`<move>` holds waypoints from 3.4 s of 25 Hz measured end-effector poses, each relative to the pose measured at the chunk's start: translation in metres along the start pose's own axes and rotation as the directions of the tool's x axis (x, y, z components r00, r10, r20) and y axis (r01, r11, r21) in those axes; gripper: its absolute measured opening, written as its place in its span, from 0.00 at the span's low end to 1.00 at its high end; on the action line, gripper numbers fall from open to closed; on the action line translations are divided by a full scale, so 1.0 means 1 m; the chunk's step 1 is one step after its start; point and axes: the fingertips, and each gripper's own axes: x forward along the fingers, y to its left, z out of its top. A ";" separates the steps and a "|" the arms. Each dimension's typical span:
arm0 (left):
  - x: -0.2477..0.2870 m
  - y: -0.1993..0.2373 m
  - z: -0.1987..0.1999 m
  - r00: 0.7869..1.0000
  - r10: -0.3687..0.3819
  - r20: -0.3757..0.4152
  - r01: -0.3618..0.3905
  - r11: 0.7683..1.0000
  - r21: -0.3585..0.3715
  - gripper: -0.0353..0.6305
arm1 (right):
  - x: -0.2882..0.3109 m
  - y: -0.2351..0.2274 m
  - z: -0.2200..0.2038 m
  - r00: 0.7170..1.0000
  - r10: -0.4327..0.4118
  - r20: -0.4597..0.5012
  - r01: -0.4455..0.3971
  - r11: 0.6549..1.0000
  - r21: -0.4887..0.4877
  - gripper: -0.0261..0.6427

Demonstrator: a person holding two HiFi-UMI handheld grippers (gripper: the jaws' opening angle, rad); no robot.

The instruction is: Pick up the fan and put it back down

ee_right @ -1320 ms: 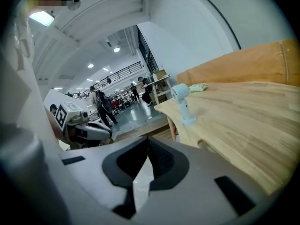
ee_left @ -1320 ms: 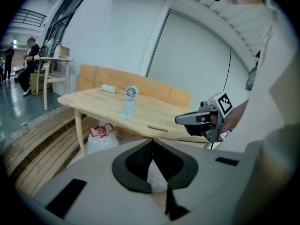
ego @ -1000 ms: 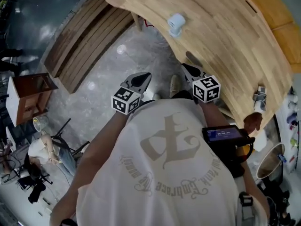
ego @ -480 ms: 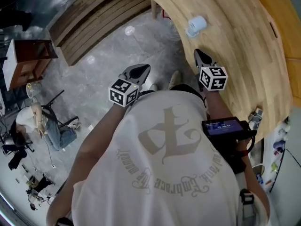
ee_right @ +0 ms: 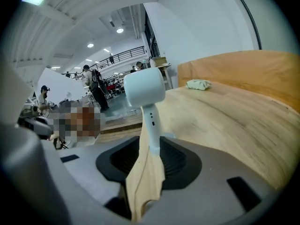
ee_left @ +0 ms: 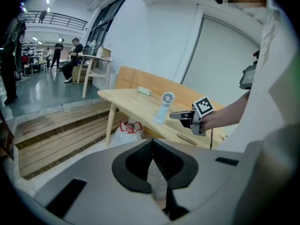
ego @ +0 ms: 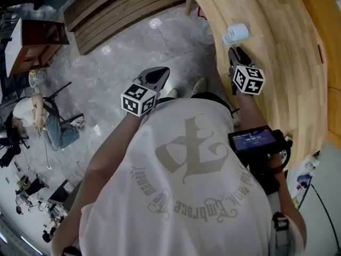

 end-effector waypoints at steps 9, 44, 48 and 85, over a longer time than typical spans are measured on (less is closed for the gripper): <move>0.001 0.016 0.000 0.999 0.049 -0.020 -0.049 0.999 0.025 0.07 | 0.053 -0.011 0.003 0.999 0.011 -0.044 -0.012 1.000 -0.026 0.32; -0.009 0.017 0.000 0.998 0.069 -0.004 -0.069 0.997 0.020 0.07 | 0.045 0.001 0.007 0.998 0.053 -0.026 -0.055 0.995 -0.085 0.26; -0.007 0.020 -0.002 0.999 0.042 -0.010 -0.042 0.999 0.030 0.07 | 0.038 0.007 0.012 0.999 0.053 0.004 -0.052 0.996 -0.065 0.26; -0.011 -0.081 -0.011 0.929 -0.358 -0.091 0.368 0.885 0.284 0.07 | -0.192 0.051 -0.052 0.946 -0.258 0.197 0.239 0.964 0.114 0.26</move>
